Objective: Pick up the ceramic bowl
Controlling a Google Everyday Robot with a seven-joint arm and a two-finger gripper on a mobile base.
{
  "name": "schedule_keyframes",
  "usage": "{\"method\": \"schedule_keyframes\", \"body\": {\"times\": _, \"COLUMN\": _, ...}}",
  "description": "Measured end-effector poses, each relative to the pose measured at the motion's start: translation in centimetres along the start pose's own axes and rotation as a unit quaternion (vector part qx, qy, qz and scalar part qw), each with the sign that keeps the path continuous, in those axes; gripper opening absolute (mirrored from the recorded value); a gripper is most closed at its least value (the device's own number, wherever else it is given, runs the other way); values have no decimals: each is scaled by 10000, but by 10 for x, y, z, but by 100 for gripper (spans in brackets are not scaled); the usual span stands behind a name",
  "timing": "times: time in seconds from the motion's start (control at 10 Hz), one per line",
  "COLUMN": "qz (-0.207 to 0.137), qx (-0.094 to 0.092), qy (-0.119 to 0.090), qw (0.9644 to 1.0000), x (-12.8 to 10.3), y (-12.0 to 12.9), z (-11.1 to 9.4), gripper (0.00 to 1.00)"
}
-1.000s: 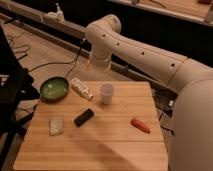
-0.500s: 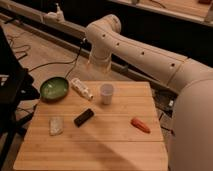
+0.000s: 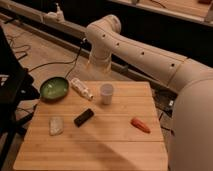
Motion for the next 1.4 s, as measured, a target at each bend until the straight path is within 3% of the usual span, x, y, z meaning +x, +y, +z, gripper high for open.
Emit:
{"method": "schedule_keyframes", "body": {"times": 0.2, "qz": 2, "qx": -27, "qy": 1, "qw": 10000, "x": 0, "y": 2, "z": 0, "gripper": 66}}
{"method": "schedule_keyframes", "body": {"times": 0.5, "qz": -178, "qx": -362, "qy": 171, "qw": 9990, "x": 18, "y": 31, "z": 13, "gripper": 66}}
{"method": "schedule_keyframes", "body": {"times": 0.8, "qz": -307, "qx": -638, "qy": 141, "qw": 9974, "x": 30, "y": 58, "z": 37, "gripper": 66}}
{"method": "schedule_keyframes", "body": {"times": 1.1, "qz": -244, "qx": -472, "qy": -120, "qw": 9985, "x": 30, "y": 68, "z": 73, "gripper": 66}}
{"method": "schedule_keyframes", "body": {"times": 1.3, "qz": -193, "qx": -449, "qy": -109, "qw": 9987, "x": 40, "y": 83, "z": 97, "gripper": 66}}
{"method": "schedule_keyframes", "body": {"times": 1.4, "qz": -176, "qx": -447, "qy": -112, "qw": 9988, "x": 40, "y": 84, "z": 99, "gripper": 66}}
